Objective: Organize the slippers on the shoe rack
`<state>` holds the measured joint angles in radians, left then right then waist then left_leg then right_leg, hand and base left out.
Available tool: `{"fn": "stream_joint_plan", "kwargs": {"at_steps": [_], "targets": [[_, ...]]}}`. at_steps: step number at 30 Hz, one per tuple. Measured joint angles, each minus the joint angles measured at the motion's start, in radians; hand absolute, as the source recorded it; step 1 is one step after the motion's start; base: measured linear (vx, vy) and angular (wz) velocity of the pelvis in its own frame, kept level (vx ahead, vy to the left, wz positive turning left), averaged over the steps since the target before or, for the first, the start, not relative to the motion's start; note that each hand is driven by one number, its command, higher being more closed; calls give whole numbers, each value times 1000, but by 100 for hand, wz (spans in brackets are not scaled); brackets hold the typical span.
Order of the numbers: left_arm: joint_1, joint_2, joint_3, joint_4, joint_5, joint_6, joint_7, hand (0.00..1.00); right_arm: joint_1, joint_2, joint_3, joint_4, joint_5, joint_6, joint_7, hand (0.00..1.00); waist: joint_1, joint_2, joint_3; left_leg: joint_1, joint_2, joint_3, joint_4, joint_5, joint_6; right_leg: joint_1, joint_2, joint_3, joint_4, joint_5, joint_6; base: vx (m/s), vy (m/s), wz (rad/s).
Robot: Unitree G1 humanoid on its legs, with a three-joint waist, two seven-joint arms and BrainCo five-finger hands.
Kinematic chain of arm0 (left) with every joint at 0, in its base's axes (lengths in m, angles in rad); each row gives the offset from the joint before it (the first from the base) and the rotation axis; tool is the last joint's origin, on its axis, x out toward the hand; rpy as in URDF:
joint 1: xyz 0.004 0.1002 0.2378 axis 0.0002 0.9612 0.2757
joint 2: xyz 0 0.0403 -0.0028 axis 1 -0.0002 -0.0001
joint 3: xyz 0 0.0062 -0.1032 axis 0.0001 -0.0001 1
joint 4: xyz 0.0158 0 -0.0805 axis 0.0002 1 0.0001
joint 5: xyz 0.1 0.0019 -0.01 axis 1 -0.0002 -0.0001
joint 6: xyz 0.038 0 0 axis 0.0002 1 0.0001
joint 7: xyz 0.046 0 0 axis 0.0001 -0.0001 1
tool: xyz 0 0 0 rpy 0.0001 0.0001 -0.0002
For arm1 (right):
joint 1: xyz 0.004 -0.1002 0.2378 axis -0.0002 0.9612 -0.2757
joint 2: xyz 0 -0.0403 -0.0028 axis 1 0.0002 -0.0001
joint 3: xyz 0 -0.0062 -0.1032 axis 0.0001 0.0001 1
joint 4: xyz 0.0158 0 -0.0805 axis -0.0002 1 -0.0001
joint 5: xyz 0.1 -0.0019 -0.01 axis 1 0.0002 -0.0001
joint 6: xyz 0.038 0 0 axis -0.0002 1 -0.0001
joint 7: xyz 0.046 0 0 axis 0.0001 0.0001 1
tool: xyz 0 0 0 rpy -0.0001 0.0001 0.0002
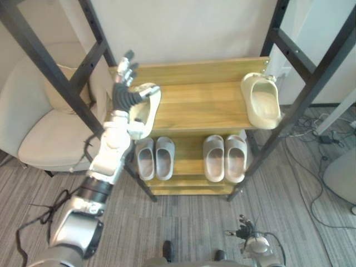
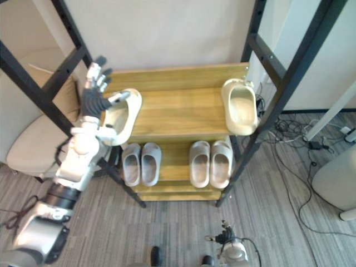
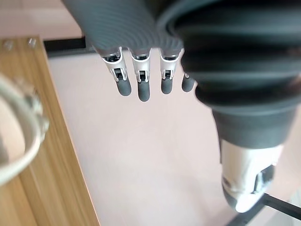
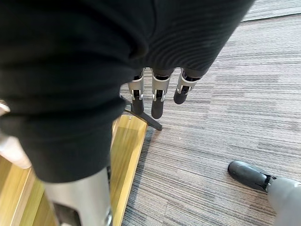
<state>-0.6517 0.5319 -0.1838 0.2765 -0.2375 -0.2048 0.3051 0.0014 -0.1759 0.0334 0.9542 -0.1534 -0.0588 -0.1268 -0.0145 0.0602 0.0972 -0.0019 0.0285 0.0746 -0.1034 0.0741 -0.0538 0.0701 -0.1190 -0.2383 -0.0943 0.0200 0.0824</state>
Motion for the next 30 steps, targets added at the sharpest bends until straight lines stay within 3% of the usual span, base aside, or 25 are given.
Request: {"fn": "stream_joint_plan", "kwargs": {"at_steps": [12, 24, 30], "targets": [[-43, 195, 40, 169, 0, 18, -36, 0, 14, 0, -44, -30, 7, 1, 8, 0, 3, 8, 12, -33, -2, 25, 0, -8, -4, -49, -1, 35, 6, 1, -1, 23, -1, -7], [-41, 237, 32, 228, 122, 35, -114, 0, 24, -26, -65, -38, 7, 0, 30, 0, 15, 27, 29, -34, 12, 50, 0, -13, -8, -67, 10, 61, 6, 5, -7, -20, -2, -7], [-41, 261, -7, 235, 220, 41, -116, 0, 27, -30, -70, -39, 7, -1, 30, 0, 15, 38, 34, -53, 16, 50, 0, -13, -8, -85, 14, 64, 6, 5, -9, 0, 0, 0]]}}
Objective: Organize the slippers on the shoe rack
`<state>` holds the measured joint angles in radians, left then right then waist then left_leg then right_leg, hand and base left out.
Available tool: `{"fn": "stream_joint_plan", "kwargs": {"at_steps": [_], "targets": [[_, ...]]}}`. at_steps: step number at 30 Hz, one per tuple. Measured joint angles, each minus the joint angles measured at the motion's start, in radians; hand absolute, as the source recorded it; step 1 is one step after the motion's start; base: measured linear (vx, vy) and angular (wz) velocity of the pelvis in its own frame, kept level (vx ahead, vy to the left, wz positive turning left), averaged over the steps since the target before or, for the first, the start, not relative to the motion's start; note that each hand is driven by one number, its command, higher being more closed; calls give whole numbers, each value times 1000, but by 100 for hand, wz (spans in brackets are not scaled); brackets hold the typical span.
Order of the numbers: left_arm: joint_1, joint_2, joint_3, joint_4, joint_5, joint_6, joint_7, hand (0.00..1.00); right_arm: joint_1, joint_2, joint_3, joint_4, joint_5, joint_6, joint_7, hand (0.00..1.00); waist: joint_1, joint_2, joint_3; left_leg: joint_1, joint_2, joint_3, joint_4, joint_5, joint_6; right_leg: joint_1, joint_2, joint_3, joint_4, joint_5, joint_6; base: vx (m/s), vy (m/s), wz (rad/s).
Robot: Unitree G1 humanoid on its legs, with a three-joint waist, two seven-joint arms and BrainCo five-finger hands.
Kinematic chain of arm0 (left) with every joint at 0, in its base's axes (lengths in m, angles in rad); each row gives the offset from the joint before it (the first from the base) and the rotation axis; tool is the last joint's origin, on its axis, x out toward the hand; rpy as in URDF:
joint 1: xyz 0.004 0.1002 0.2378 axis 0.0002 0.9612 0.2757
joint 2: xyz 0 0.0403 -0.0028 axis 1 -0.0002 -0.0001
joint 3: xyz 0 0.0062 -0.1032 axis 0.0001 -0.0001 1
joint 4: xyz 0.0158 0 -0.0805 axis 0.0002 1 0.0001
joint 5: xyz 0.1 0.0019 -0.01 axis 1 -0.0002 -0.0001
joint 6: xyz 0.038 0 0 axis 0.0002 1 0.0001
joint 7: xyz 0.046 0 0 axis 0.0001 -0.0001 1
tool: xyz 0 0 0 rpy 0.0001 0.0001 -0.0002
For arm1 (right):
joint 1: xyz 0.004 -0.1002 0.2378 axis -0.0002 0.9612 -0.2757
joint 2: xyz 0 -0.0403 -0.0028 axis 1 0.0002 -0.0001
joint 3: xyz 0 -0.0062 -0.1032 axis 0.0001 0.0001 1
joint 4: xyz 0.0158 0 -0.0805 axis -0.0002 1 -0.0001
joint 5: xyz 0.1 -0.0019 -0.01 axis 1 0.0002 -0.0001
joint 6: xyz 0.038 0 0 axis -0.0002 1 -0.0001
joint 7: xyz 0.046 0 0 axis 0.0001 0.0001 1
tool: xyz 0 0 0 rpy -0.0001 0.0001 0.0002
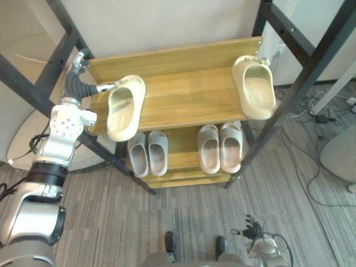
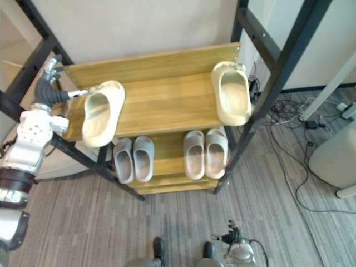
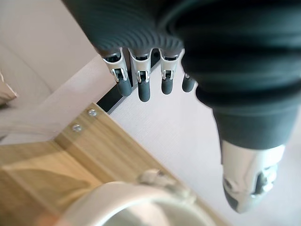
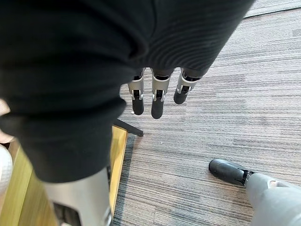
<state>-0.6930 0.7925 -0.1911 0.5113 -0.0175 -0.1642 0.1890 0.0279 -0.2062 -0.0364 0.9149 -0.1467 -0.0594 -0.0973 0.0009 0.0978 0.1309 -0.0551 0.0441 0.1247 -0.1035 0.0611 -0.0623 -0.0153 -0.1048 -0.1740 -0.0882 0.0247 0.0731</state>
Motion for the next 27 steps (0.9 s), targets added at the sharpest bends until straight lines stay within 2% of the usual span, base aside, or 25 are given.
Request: {"fn": "stream_joint_plan", "kwargs": {"at_steps": [12, 22, 23, 27], "targets": [[-8, 9, -57, 115, 134, 8, -20, 0, 4, 5, 0, -36, 0, -2, 0, 0, 3, 6, 10, -17, 3, 31, 0, 0, 0, -37, 4, 43, 0, 16, -1, -16, 3, -8], [-93, 9, -62, 213, 133, 26, -16, 0, 11, 17, 0, -36, 2, -2, 0, 0, 8, -2, 17, -56, 18, 49, -5, 11, -9, -89, 17, 69, 0, 31, -10, -45, 3, -8], [-104, 9, -62, 229, 132, 32, -15, 100, 12, 17, 0, -36, 11, -2, 0, 0, 8, -2, 17, -62, 19, 50, -5, 13, -11, -96, 19, 71, 0, 31, -11, -54, 6, -7], [-123, 9, -61, 250, 131, 42, -13, 100, 12, 20, -1, -36, 31, -2, -1, 0, 9, -4, 18, -72, 22, 55, -5, 16, -14, -120, 22, 78, 15, 31, -11, -24, 8, -6]]}}
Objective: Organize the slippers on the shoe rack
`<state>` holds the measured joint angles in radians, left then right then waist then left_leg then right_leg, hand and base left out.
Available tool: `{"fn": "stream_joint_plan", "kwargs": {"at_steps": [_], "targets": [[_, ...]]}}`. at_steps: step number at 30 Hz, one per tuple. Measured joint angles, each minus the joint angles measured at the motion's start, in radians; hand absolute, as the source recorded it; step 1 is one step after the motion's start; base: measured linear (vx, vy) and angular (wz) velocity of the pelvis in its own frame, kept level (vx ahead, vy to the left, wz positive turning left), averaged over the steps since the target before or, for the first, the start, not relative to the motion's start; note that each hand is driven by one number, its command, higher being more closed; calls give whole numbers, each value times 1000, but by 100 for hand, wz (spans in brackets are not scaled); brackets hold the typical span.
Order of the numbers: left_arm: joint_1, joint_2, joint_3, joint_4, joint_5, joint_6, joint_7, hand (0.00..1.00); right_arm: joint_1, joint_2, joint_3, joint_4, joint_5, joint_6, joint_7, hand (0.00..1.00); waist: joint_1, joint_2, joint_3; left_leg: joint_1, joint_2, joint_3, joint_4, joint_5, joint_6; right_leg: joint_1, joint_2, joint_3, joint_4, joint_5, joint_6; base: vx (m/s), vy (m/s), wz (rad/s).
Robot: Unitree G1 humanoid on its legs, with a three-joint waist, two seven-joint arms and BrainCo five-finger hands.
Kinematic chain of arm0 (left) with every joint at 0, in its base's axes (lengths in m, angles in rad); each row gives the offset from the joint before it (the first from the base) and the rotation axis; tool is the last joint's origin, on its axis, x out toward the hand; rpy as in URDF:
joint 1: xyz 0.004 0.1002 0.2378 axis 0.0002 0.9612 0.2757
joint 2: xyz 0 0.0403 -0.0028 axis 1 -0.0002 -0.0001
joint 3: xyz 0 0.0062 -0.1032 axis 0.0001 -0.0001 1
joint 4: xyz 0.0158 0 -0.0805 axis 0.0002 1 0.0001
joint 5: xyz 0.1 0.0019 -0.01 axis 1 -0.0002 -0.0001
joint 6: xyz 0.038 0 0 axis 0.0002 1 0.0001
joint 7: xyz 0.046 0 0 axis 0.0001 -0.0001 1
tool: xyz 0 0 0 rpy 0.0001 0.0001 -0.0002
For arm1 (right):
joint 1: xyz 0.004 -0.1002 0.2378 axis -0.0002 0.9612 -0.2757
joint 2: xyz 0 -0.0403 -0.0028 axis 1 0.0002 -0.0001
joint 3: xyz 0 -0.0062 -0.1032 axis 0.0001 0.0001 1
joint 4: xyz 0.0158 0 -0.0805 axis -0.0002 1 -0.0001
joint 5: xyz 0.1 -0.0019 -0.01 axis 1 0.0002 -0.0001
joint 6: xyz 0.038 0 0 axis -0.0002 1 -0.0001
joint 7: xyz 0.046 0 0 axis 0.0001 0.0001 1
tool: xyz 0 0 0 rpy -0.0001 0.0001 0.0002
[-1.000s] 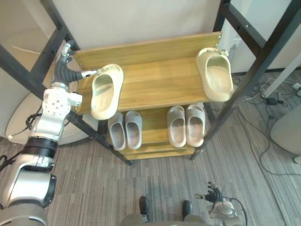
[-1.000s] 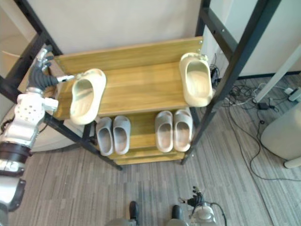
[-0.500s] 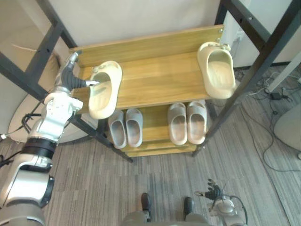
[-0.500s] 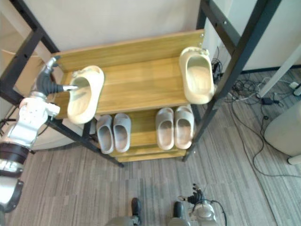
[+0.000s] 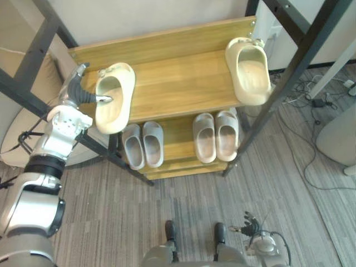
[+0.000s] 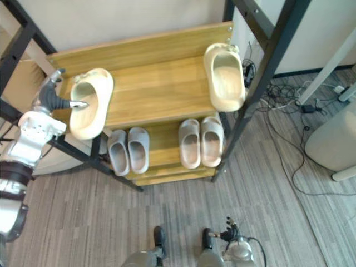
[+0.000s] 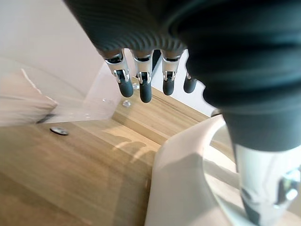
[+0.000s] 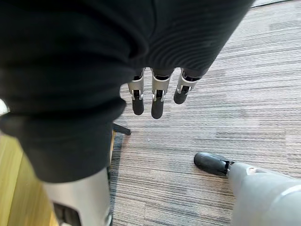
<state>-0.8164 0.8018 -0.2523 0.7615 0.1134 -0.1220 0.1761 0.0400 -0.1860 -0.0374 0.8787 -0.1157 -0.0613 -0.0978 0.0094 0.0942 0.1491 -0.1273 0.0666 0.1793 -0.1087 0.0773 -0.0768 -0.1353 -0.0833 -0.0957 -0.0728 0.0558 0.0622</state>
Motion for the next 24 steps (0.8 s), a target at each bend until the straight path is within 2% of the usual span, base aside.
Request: {"fn": "stream_joint_plan", "kwargs": {"at_steps": [6, 14, 24], "targets": [[-27, 0, -1, 28, -17, 12, 17, 100, 2, 38, -20, 1, 1, 0, -1, 0, -1, -7, 5, -3, 2, 1, 0, 5, 1, -5, 3, 2, 0, 6, -3, -1, 2, -1], [-41, -10, 2, 36, -72, 21, 21, 100, 2, 38, -21, 4, 1, 0, -3, 0, -4, -11, 12, -3, 1, -1, 5, 13, 4, -1, 3, -1, -1, 16, -5, 0, 0, 0], [-85, -99, 41, 37, -184, 23, 40, 100, -1, 45, -20, 5, 1, 1, -3, 0, -23, -19, 34, 6, -18, -30, 5, 24, 19, 32, -17, -31, -6, 26, -1, 10, 24, 9]]}}
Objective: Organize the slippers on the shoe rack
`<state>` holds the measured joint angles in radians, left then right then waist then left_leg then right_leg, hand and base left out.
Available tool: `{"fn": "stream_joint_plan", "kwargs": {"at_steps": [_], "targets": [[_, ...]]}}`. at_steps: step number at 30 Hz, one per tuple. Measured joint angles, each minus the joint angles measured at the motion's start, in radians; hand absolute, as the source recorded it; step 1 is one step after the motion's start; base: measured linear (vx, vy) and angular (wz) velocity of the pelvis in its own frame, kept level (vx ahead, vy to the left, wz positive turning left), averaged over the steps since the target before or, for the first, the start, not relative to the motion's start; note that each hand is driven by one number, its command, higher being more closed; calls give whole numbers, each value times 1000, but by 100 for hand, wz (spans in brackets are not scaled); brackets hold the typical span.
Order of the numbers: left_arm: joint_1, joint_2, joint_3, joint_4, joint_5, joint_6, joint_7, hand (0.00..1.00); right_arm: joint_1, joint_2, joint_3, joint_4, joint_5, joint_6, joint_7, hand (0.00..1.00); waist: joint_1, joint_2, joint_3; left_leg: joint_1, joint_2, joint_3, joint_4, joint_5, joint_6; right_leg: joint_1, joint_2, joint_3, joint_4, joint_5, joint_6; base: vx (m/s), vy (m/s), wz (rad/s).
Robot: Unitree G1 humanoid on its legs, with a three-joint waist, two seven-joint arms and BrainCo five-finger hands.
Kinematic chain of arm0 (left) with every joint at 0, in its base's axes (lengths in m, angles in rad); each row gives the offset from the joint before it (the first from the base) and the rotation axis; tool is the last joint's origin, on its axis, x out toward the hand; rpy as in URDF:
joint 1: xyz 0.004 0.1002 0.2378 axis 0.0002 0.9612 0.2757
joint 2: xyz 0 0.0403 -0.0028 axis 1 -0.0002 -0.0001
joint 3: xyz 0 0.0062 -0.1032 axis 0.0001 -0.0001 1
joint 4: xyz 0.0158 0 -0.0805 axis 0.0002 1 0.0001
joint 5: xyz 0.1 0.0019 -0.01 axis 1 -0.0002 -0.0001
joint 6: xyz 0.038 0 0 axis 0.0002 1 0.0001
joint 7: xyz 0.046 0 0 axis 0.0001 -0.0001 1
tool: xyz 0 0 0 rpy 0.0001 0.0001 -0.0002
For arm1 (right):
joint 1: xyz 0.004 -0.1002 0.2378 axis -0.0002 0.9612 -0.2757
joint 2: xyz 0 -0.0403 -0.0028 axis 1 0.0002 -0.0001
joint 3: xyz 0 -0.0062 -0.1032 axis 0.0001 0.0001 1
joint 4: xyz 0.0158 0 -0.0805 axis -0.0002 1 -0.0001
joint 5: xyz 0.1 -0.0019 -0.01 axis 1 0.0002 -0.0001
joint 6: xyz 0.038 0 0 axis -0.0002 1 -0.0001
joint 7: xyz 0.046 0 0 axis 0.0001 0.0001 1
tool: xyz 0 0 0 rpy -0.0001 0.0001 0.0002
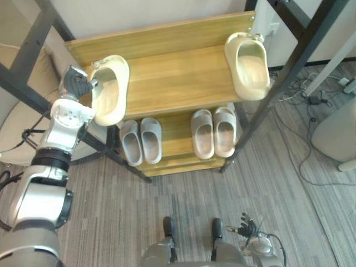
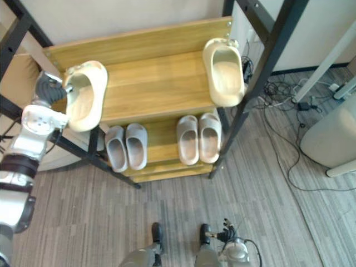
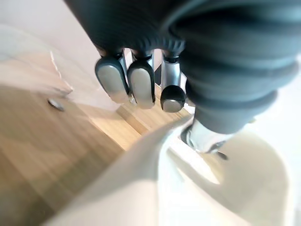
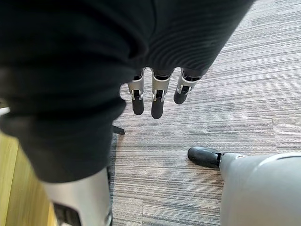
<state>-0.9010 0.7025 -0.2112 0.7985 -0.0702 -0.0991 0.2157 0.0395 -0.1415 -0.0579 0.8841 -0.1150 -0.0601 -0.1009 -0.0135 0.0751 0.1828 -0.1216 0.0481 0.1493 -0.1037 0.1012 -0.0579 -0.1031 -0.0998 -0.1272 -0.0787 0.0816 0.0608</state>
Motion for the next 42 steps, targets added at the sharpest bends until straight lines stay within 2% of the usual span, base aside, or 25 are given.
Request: {"fn": "stream_joint_plan", "kwargs": {"at_steps": [6, 9, 14, 15, 23, 36, 42], "targets": [[-12, -48, 4, -30, -59, -2, 3, 100, 0, 6, 6, 2, 0, 3, 0, 0, -8, 3, 3, 0, -11, -6, 1, 3, 5, 4, -10, -7, -1, 4, 7, 44, 27, 4], [-12, -58, -1, -37, -72, -3, 4, 100, -2, 4, 6, 2, 0, 3, 0, 0, -20, 11, 10, 8, -14, -26, 1, 4, 5, 26, -11, -28, -9, 4, 7, 33, 13, 15], [-12, -77, -6, -37, -90, -3, 5, 100, -12, -12, 28, 2, 0, 3, 0, 0, -23, 30, 25, 19, -15, -28, 0, 4, 6, 34, -13, -32, -9, -2, 4, -10, 12, 2], [-14, -90, -6, -37, -91, -3, 7, 0, -14, -17, 28, 2, 1, 3, 0, 0, -27, 36, 28, 19, -16, -30, 0, 5, 7, 34, -13, -34, -9, -4, 3, 0, 0, 0], [-43, -94, -22, -37, -88, -3, 19, 0, -17, -18, 27, 2, 2, 2, -7, 0, -36, 41, 31, 16, -16, -46, 0, 5, 7, 38, -13, -50, -9, -5, 6, 10, 8, 6], [-48, -94, 0, -45, -48, -3, 51, 0, -20, -18, 31, 6, 8, 0, -19, 0, -34, 53, 32, 20, -16, -57, 0, 6, 8, 54, -12, -61, -9, -6, 6, 7, 2, 1], [-48, -94, 28, -103, -47, -3, 66, 0, -20, -18, 43, 6, 8, 0, -19, 0, -28, 53, 32, 20, -17, -73, 1, 6, 8, 63, -12, -76, -9, -10, 6, 13, 7, 7]]}}
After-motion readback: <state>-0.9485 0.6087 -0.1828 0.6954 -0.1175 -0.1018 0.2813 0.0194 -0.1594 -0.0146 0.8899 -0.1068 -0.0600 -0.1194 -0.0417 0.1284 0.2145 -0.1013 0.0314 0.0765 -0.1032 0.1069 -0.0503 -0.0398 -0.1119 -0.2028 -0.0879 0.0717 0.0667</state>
